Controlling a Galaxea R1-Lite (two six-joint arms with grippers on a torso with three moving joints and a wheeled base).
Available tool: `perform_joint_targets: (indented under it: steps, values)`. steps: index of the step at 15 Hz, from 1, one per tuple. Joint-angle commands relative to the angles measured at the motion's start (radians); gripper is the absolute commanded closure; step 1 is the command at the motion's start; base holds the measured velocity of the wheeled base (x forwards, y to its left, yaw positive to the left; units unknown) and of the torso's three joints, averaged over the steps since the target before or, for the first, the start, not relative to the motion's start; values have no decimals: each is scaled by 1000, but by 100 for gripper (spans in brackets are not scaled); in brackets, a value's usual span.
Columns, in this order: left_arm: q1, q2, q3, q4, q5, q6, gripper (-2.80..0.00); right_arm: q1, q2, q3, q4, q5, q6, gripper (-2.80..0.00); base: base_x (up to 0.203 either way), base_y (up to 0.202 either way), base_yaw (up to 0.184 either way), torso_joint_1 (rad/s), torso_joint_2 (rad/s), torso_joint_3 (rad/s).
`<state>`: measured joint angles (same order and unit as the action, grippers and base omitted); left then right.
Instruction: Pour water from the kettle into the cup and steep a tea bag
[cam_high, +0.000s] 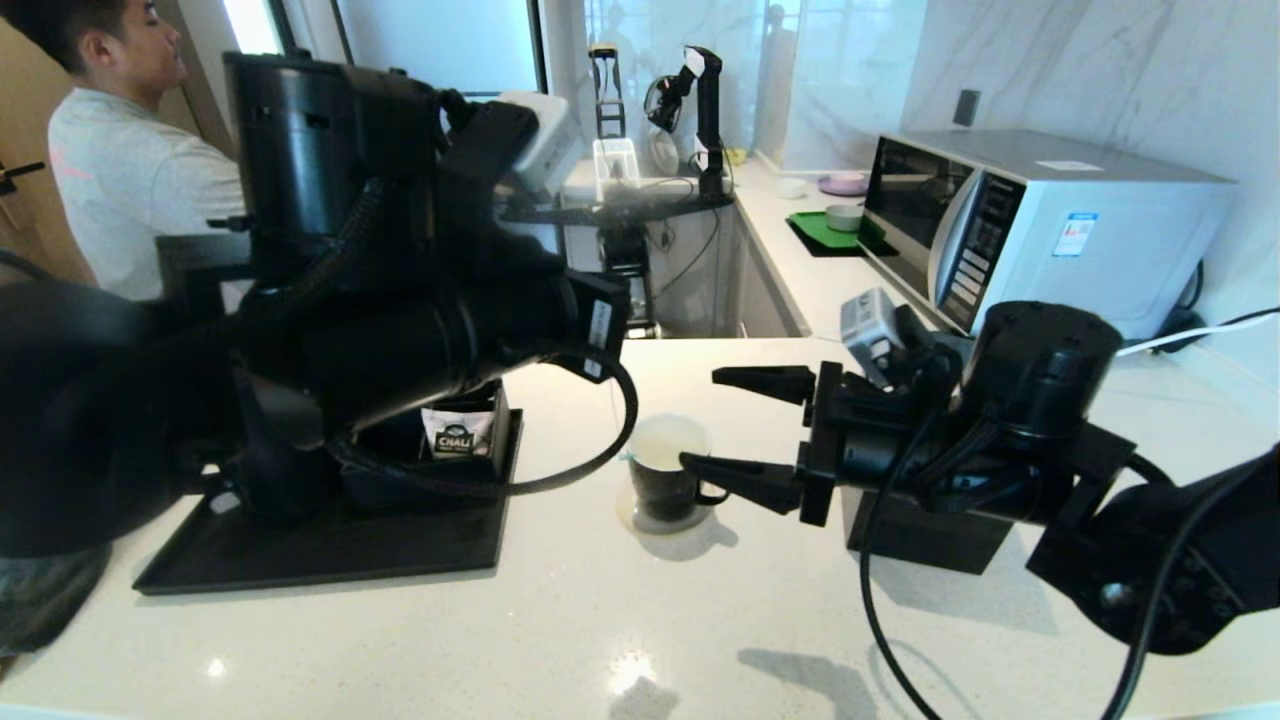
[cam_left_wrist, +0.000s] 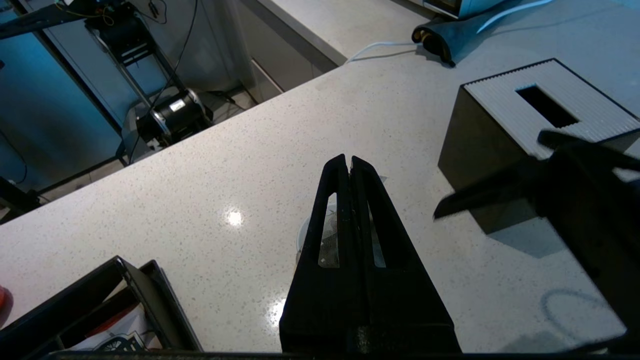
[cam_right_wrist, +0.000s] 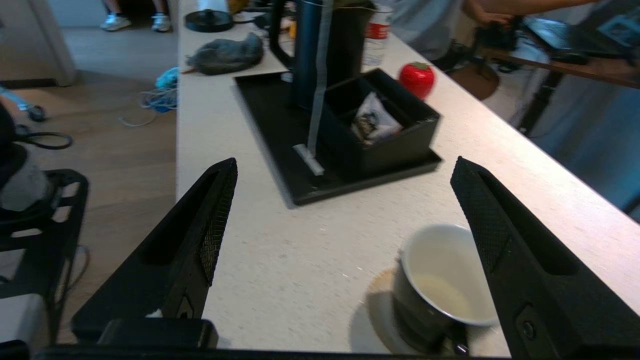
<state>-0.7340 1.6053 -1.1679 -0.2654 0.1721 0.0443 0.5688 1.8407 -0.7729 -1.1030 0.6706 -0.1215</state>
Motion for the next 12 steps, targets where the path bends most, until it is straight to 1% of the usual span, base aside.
perform_joint_targets:
  steps: [1,3,6,7,9,12]
  values:
    - [1,5,-15,-2,1,-1,0,62,43,-30,-7,6,-2,-280,0,0,0,0,0,0]
    - [1,4,-18,-3,0,-2,0,101,69,-55,-8,17,-3,-280,0,0,0,0,0,0]
    - [4,-2,-16,-3,3,-4,0,117,101,-90,-31,31,-4,-280,0,0,0,0,0,0]
    - [4,-5,-16,-3,3,-6,0,123,111,-99,-49,32,9,-280,0,0,0,0,0,0]
    - [1,-9,-21,-3,4,-31,0,142,132,-103,-116,31,80,-280,0,0,0,0,0,0]
    - [2,-21,-29,-3,4,-43,0,144,188,-102,-243,32,148,-280,0,0,0,0,0,0]
